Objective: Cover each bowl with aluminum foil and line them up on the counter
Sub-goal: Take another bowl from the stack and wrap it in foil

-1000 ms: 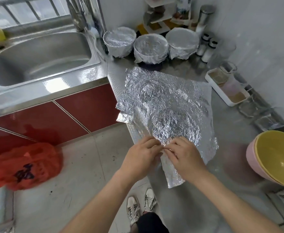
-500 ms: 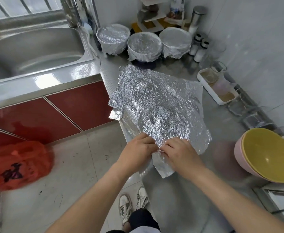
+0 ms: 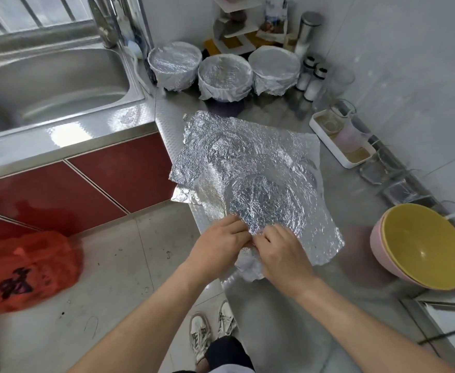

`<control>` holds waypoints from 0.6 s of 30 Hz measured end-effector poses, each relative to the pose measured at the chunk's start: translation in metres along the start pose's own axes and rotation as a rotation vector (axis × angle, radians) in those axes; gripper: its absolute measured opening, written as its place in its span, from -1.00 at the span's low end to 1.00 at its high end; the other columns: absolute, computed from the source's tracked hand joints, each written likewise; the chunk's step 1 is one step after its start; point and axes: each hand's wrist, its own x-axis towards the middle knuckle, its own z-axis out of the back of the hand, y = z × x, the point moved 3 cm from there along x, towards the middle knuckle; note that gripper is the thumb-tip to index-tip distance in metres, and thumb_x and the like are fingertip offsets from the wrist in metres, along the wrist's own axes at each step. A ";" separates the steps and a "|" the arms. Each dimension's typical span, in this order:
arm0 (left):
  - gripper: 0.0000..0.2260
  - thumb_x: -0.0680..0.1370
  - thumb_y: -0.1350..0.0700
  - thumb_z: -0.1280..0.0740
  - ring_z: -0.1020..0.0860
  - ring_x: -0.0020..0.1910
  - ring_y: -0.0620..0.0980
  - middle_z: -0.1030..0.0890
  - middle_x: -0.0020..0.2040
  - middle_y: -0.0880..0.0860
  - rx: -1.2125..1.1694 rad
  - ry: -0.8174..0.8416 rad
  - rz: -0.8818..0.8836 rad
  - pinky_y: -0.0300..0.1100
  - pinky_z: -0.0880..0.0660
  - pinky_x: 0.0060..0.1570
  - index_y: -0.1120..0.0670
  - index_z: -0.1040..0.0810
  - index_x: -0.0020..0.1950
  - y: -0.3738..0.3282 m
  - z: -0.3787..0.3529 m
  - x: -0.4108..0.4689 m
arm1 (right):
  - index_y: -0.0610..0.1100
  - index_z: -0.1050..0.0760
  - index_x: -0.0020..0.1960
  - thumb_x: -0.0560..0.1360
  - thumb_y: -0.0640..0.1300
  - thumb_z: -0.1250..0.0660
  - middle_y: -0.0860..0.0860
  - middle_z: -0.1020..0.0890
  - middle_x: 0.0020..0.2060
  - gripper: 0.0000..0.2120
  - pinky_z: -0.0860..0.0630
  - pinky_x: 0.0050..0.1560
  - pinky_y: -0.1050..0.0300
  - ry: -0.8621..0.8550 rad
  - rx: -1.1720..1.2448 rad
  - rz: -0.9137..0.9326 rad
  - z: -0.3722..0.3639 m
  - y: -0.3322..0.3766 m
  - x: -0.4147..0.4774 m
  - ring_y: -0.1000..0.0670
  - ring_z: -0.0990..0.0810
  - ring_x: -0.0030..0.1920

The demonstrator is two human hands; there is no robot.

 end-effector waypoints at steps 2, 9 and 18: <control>-0.94 0.49 0.24 -0.43 -0.50 -0.14 0.01 -0.59 -0.20 0.00 0.023 0.010 -0.034 -0.13 -0.48 -0.11 0.12 -0.64 -0.18 0.004 0.004 -0.004 | -0.15 -0.47 -0.26 0.48 -0.30 -0.29 -0.04 -0.42 -0.34 -0.84 -0.32 -0.27 0.09 -0.022 0.008 -0.035 -0.002 0.009 -0.002 -0.06 -0.38 -0.31; -0.80 0.54 0.01 -0.31 -0.51 0.05 0.02 -0.63 -0.07 -0.03 -0.003 0.023 0.069 -0.14 -0.50 0.04 0.08 -0.68 -0.06 0.011 0.016 -0.025 | -0.07 -0.57 -0.05 0.54 -0.04 -0.23 0.06 -0.53 -0.18 -0.83 -0.40 -0.15 0.12 0.079 0.147 -0.092 -0.002 0.014 -0.008 0.00 -0.49 -0.14; -0.75 0.56 -0.01 -0.24 -0.50 -0.11 -0.05 -0.62 -0.16 -0.08 0.005 -0.002 0.027 -0.21 -0.46 -0.21 0.01 -0.71 -0.09 -0.015 0.005 -0.015 | -0.10 -0.59 -0.14 0.52 -0.07 -0.25 0.04 -0.55 -0.22 -0.83 -0.40 -0.24 0.05 0.069 0.097 0.005 0.006 -0.010 -0.020 -0.05 -0.49 -0.21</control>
